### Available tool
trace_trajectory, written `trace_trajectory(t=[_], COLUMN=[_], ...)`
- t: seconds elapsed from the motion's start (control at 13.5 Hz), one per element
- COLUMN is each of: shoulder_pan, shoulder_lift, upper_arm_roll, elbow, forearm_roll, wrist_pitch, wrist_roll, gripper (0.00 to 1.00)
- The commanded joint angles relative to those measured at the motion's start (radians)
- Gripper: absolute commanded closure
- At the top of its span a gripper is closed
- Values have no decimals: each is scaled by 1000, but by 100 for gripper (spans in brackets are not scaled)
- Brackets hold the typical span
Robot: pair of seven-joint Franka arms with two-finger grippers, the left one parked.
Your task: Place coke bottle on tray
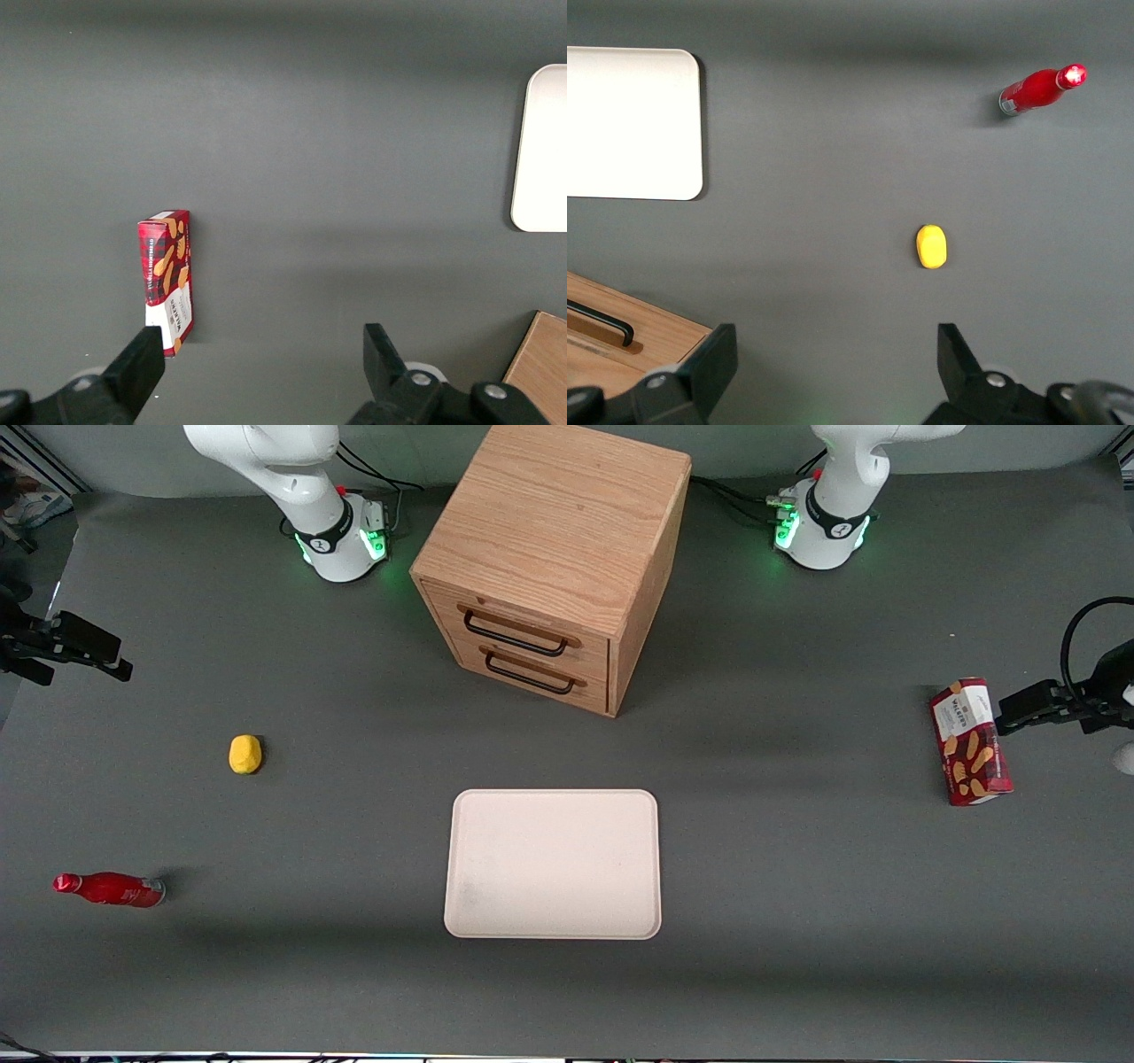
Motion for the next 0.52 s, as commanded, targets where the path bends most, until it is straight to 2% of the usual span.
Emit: trace_trajectory(t=[0.0, 0.44], shoulder_pan=[-6, -4], shoulder_lift=[-26, -23], upper_arm_roll=[7, 8], elbow=[-24, -26], forearm_roll=[-9, -9], wrist_pitch=[17, 15], wrist_roll=[3, -4], gripper=[0, 0])
